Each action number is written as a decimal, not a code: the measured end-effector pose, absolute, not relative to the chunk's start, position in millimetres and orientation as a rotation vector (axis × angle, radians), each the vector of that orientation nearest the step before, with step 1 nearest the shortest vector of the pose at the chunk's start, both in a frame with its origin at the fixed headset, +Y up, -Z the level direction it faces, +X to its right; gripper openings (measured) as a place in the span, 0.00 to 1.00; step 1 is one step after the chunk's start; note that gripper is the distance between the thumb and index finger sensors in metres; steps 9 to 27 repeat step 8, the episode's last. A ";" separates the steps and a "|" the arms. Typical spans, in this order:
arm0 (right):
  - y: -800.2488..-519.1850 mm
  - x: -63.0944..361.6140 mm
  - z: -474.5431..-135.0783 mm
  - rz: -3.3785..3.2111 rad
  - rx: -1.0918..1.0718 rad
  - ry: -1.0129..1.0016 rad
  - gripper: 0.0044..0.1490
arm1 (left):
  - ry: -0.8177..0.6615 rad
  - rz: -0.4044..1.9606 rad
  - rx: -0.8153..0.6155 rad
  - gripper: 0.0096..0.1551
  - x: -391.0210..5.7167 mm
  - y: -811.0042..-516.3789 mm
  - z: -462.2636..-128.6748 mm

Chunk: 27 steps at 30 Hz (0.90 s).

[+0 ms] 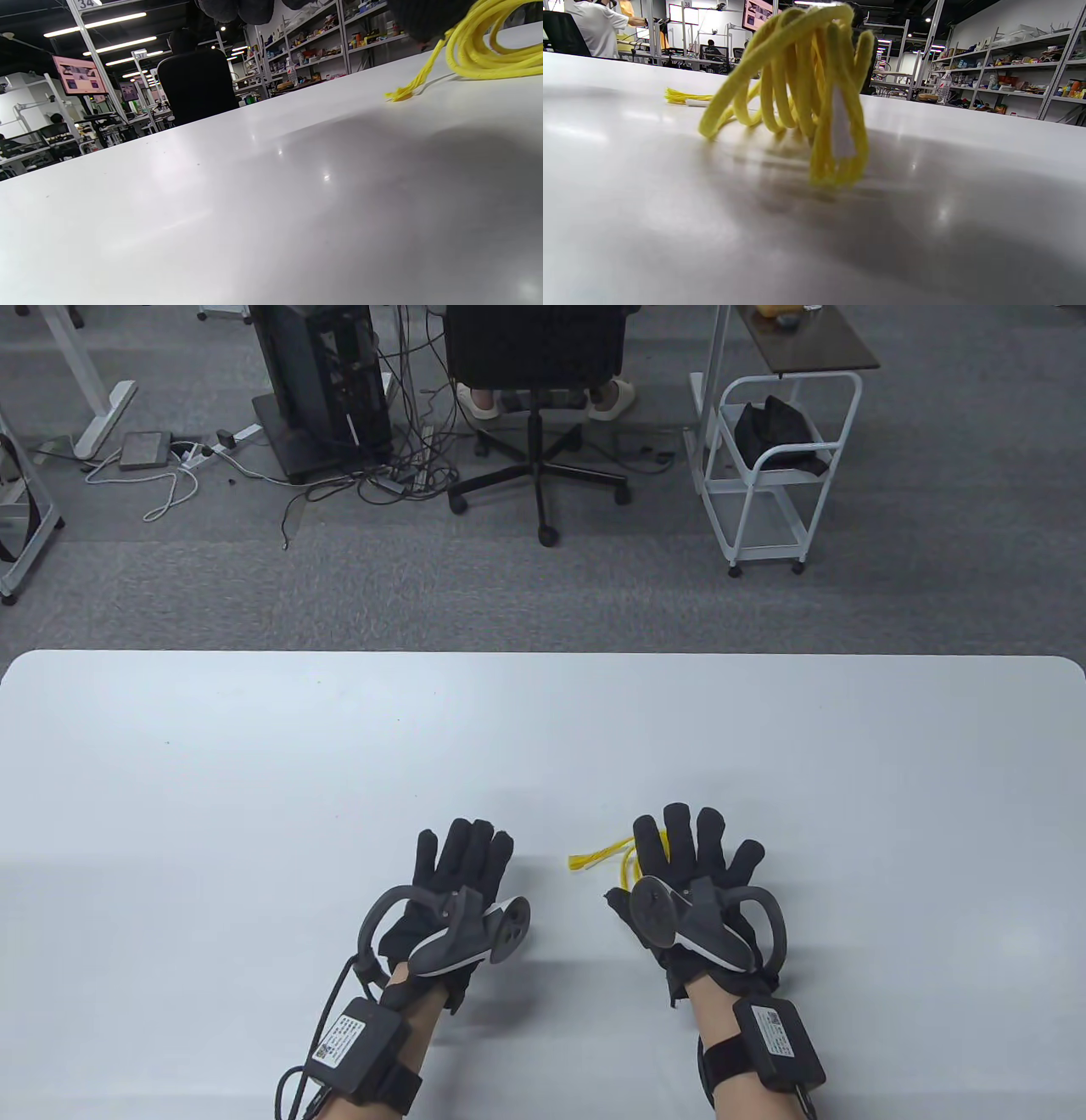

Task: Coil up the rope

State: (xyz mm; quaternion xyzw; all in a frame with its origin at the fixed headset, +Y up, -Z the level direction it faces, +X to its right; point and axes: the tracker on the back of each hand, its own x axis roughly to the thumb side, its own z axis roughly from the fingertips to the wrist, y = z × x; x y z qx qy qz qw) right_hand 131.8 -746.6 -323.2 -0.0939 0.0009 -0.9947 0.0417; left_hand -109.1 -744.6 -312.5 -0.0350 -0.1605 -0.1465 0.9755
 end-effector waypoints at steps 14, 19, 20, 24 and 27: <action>-754.8 127.7 -323.9 -3.053 -0.293 -0.073 0.56 | -0.296 -0.311 -0.121 0.49 -118.7 -751.7 -317.7; -754.8 127.7 -323.9 -3.053 -0.293 -0.073 0.56 | -0.296 -0.311 -0.121 0.49 -118.7 -751.7 -317.7; -754.8 127.7 -323.9 -3.053 -0.293 -0.073 0.56 | -0.296 -0.311 -0.121 0.49 -118.7 -751.7 -317.7; -754.8 127.7 -323.9 -3.053 -0.293 -0.073 0.56 | -0.296 -0.311 -0.121 0.49 -118.7 -751.7 -317.7; -754.8 127.7 -323.9 -3.053 -0.293 -0.073 0.56 | -0.296 -0.311 -0.121 0.49 -118.7 -751.7 -317.7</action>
